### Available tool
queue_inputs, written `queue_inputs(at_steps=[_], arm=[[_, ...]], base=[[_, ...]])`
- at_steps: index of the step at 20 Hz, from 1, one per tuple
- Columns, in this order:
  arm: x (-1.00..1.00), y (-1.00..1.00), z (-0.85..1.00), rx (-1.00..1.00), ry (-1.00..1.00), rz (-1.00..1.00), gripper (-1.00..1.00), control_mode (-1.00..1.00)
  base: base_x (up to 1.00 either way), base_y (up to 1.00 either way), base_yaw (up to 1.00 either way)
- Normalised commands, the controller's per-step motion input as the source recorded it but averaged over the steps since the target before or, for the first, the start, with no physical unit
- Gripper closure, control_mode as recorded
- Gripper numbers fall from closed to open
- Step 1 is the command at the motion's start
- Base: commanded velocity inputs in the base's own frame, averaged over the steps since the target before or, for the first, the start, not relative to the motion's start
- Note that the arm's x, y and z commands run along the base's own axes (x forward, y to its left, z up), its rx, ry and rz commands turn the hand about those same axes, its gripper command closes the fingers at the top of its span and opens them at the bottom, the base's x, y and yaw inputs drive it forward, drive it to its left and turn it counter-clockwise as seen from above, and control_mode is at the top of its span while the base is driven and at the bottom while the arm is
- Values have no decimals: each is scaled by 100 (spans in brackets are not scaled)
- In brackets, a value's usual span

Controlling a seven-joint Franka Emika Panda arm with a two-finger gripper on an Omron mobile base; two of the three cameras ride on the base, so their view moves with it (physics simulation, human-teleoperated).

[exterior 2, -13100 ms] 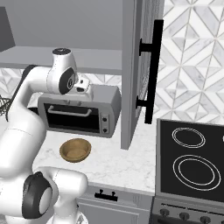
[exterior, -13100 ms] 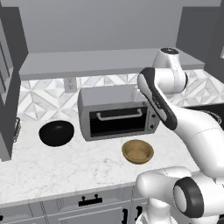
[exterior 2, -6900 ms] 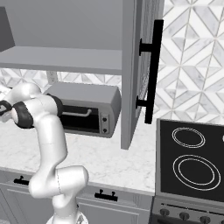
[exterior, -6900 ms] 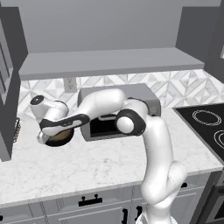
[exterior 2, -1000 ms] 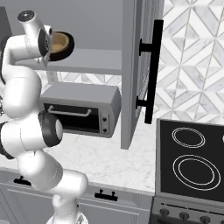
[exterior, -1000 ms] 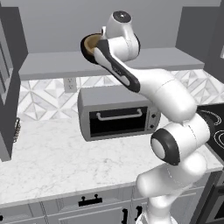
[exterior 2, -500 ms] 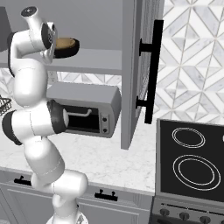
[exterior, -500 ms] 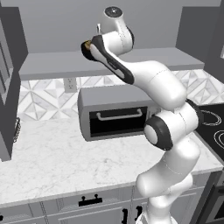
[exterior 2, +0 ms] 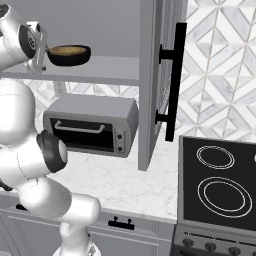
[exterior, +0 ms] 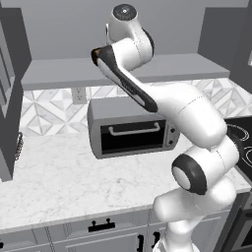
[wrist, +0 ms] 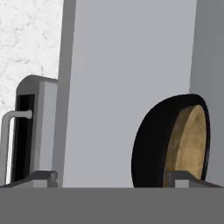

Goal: Pick up the bowls on the counter and stack them on top of one another in the open cabinet. Place the smaller bowl on top of the larger bowl.

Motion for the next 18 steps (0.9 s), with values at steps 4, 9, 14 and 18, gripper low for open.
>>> queue_inputs(at_steps=[4,9,14,18], arm=[[-100,15,-56,0,-5,0,-100,-100],[-100,2,-98,0,1,0,-100,-100],[-100,0,-100,0,12,0,-100,-100],[-67,0,-92,5,26,0,-100,-100]], base=[[0,0,0],[0,0,0],[0,0,0],[0,0,0]])
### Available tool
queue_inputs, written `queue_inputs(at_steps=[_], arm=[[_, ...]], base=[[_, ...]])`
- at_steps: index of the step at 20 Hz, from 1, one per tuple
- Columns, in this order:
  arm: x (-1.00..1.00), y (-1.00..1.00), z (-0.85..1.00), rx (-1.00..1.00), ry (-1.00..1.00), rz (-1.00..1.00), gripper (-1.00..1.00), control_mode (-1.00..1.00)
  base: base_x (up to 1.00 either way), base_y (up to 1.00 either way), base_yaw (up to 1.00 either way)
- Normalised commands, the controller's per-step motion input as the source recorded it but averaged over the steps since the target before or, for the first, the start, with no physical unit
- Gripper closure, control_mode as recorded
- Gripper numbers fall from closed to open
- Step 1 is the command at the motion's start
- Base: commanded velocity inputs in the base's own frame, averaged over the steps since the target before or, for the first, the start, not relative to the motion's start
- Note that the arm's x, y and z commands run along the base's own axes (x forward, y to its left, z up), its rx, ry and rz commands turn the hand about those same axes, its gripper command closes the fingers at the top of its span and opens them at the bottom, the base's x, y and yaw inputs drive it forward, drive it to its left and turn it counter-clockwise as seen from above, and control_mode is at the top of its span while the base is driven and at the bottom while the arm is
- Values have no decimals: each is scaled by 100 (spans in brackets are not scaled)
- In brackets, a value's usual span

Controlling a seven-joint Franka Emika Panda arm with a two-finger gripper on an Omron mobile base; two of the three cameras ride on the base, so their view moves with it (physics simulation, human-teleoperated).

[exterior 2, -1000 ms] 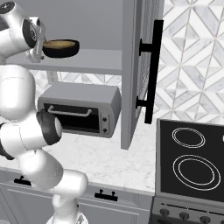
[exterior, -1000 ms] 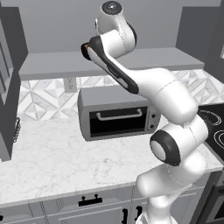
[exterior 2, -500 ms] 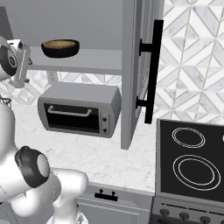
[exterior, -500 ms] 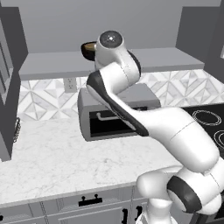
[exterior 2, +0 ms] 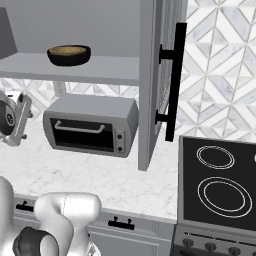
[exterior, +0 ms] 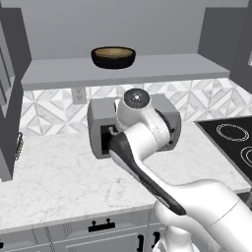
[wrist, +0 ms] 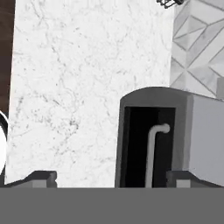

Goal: Pick up the bowls on the counter and stack them on top of one another in the open cabinet. Place the smaller bowl on top of the larger bowl.

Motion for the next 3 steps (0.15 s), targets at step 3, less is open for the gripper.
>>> queue_inputs(at_steps=[3], arm=[[-11,0,-11,4,7,0,-100,-100]], base=[[0,0,0]])
